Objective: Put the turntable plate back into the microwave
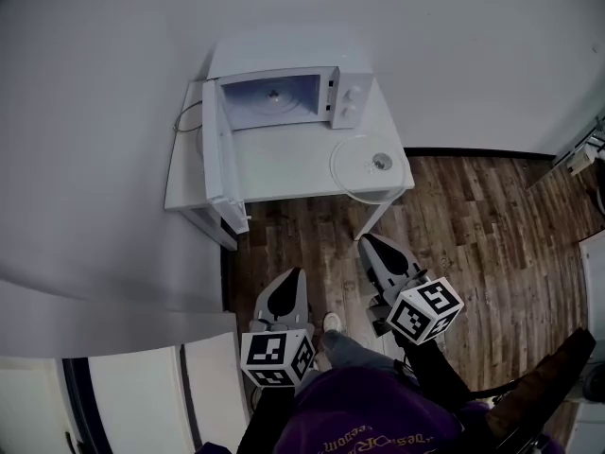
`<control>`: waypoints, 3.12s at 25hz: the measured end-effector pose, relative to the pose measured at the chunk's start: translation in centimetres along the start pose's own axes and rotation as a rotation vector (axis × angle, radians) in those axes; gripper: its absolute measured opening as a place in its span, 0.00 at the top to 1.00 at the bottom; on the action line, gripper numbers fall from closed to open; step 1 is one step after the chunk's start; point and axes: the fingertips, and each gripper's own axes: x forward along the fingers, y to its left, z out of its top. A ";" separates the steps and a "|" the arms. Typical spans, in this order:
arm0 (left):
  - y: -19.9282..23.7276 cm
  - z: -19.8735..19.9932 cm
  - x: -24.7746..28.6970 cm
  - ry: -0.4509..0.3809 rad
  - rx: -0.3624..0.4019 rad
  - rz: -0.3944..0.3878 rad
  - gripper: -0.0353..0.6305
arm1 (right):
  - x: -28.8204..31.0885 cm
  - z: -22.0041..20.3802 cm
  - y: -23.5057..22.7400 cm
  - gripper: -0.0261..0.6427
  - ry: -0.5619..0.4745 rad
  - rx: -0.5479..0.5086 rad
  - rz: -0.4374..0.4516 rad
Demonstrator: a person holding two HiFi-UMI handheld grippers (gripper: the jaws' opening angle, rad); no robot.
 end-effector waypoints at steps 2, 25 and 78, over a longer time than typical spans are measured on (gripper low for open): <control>-0.1 0.2 1.0 -0.002 -0.003 0.008 0.94 | 0.6 0.4 -0.9 0.94 0.001 0.000 0.007; -0.3 0.6 5.9 0.002 -0.009 0.053 0.94 | 3.0 1.7 -6.3 0.94 0.014 0.007 0.003; 5.3 4.6 23.3 0.171 -0.005 -0.298 0.94 | 17.9 3.0 -13.7 0.94 0.031 0.053 -0.249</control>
